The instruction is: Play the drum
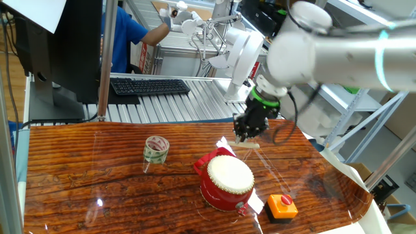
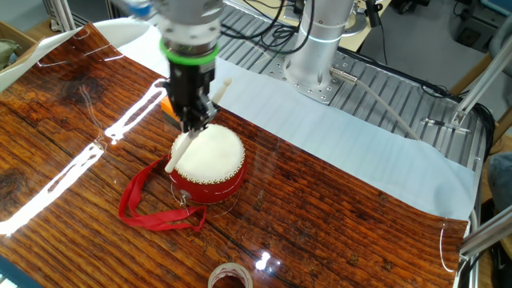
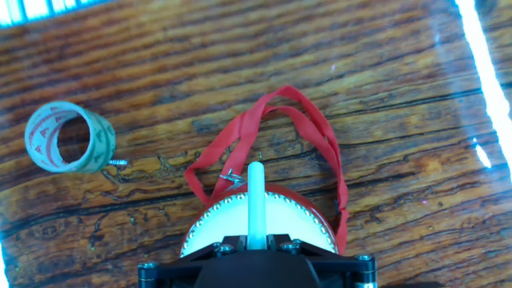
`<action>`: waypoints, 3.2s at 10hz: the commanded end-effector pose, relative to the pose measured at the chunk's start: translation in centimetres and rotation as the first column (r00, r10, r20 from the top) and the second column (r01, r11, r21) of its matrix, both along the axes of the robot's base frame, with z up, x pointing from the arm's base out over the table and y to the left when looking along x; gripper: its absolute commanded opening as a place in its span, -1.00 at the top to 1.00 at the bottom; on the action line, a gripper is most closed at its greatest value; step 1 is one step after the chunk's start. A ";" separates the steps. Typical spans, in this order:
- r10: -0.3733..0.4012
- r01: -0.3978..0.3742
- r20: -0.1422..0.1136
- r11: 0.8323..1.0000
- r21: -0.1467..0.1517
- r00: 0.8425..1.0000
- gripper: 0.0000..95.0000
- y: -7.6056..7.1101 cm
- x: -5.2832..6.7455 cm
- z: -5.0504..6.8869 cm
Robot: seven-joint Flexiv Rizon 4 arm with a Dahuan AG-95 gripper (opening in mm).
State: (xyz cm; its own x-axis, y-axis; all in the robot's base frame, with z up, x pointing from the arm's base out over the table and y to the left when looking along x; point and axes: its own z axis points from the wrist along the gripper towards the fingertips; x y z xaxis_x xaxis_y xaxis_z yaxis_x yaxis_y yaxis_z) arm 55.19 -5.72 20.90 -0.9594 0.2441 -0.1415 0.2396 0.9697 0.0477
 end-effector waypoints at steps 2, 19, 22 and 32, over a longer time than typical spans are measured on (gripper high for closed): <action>0.009 -0.009 -0.020 1.000 0.002 1.000 1.00 0.2 0.7 -0.3; -0.053 0.055 0.126 0.998 -0.012 0.991 1.00 0.4 2.2 -1.3; -0.051 0.051 0.014 0.999 0.015 0.999 1.00 -0.3 3.0 -0.7; -0.043 0.041 0.071 0.999 0.029 0.997 1.00 -0.1 3.1 -1.1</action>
